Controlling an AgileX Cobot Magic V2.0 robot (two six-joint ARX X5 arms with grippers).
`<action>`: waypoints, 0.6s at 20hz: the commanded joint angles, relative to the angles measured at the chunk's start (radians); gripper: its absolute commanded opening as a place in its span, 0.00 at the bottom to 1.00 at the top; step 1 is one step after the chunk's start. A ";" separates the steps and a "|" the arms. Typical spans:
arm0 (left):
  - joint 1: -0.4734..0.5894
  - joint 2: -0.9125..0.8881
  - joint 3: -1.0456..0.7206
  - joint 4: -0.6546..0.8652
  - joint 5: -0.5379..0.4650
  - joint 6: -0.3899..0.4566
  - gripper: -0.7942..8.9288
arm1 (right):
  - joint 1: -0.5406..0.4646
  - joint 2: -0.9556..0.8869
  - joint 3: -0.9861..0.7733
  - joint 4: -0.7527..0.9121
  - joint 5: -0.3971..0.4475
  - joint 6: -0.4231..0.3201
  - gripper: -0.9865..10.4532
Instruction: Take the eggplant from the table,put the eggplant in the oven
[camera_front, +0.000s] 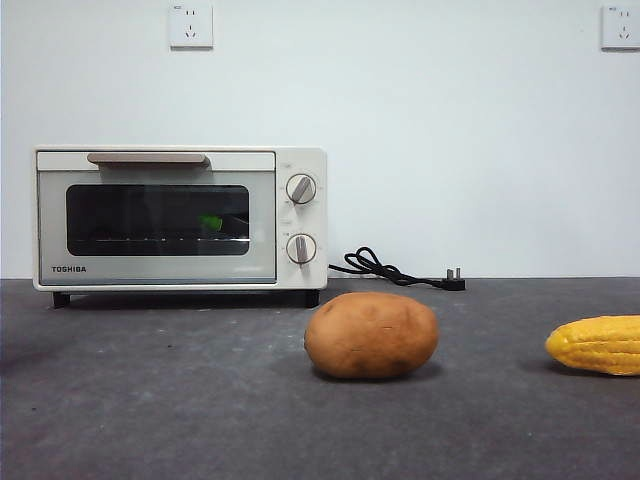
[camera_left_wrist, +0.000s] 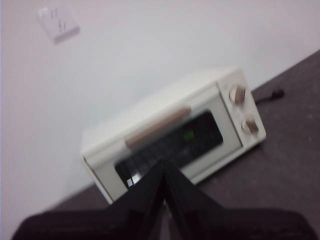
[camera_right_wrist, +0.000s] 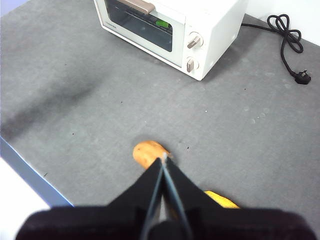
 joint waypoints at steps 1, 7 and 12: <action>0.004 -0.063 -0.095 0.016 -0.070 -0.097 0.08 | 0.001 0.001 -0.005 -0.024 0.000 0.007 0.09; -0.004 -0.120 -0.254 0.012 -0.224 -0.249 0.08 | 0.001 0.001 -0.005 -0.024 0.000 0.007 0.09; -0.018 -0.119 -0.259 -0.107 -0.313 -0.286 0.08 | 0.001 0.001 -0.005 -0.024 0.000 0.007 0.09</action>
